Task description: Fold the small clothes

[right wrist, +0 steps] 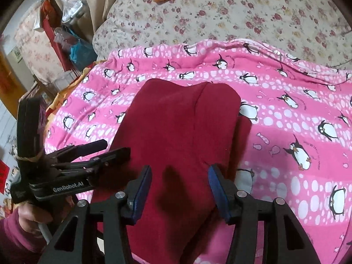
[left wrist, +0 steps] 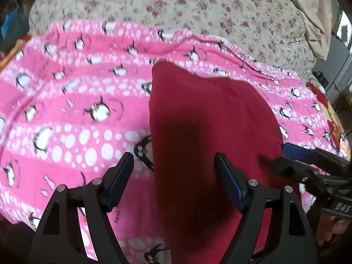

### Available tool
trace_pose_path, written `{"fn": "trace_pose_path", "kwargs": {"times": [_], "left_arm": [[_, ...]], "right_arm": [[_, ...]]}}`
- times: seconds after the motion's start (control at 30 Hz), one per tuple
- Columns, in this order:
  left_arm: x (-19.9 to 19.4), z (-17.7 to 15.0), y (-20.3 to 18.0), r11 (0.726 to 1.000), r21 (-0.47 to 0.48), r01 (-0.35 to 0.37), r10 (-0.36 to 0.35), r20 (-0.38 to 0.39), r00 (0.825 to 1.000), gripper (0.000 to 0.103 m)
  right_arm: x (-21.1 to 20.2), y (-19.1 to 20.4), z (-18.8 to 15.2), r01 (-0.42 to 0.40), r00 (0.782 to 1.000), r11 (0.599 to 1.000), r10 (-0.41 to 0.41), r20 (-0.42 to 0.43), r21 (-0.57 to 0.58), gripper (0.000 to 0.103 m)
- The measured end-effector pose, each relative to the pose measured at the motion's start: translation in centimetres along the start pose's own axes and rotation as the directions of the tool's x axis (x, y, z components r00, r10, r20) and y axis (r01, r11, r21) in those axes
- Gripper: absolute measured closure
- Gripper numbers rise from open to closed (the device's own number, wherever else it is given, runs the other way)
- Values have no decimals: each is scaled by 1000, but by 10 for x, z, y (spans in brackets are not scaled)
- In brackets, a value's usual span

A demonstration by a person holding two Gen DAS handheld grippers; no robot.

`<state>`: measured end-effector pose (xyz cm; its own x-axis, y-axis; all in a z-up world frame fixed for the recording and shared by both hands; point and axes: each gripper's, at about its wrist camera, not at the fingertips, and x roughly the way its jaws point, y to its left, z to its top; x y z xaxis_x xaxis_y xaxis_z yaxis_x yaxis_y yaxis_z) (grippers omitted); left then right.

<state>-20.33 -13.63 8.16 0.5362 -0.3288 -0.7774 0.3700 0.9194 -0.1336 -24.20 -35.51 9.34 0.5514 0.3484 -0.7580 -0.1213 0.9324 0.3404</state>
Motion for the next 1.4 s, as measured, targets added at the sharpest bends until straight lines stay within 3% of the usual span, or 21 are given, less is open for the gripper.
{"fn": "trace_pose_path", "kwargs": {"times": [0.17,0.3,0.37,0.43,0.63,1.07,1.4], "left_arm": [[-27,-4,-10,996,50,-79,71,141,987,26],[-43,-4,-12,989,63,-132,119,179,977,25],[-51,-6,-16,984,79,-160,141,205,969,26],[-57,-9,-19,983,86,-161,139,217,966,25],[-76,-16,-27,981,91,-171,144,244,959,25],[-111,-27,-20,984,62,-164,140,285,948,25],[-112,-30,-12,984,39,-176,157,290,944,25]], "right_arm": [[-26,8,-2,21,997,1000,-21,76,10,50],[-50,19,-5,93,983,996,-93,161,4,48],[-62,21,-5,129,969,991,-133,207,31,35],[-72,23,-6,148,958,988,-155,243,49,29],[-81,39,-10,235,939,972,-227,259,1,29],[-102,63,-26,252,924,968,-238,299,-9,22],[-93,69,-32,238,932,971,-223,287,-18,21]]}}
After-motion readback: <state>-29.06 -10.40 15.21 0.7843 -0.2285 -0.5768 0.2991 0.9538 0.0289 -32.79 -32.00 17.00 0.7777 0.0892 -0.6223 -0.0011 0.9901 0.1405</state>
